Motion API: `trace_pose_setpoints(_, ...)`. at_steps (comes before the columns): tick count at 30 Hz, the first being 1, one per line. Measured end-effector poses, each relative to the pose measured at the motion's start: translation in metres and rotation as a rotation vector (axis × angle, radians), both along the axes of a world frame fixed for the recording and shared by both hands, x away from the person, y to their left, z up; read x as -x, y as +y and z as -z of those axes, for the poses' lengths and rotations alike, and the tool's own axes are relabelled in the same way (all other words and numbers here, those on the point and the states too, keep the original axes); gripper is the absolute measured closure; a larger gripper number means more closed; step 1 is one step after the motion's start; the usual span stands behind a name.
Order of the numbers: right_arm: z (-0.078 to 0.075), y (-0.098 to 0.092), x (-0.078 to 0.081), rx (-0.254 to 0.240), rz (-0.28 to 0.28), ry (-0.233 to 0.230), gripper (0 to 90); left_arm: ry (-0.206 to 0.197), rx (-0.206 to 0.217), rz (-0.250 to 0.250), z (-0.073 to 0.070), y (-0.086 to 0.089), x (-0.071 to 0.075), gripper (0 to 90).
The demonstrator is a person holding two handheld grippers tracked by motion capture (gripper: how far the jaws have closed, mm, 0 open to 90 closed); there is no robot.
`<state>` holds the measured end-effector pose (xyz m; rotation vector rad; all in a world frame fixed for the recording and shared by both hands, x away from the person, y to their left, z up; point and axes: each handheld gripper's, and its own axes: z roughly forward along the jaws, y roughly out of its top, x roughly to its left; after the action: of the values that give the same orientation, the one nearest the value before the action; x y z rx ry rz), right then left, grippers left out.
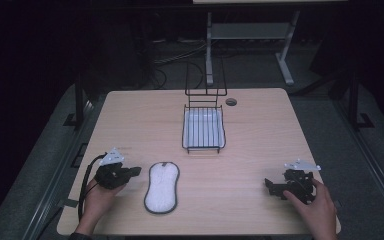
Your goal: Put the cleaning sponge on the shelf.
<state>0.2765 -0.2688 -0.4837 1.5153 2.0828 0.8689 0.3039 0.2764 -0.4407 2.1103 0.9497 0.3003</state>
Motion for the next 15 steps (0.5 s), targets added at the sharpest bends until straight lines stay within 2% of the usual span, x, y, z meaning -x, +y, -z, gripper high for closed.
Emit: trace_pose_setpoints(15, 0.000, 0.000, 0.000, -0.001, 0.001, 0.000, 0.0, 0.023, -0.032, 0.022, 0.012, -0.020, -0.017, 89.7)
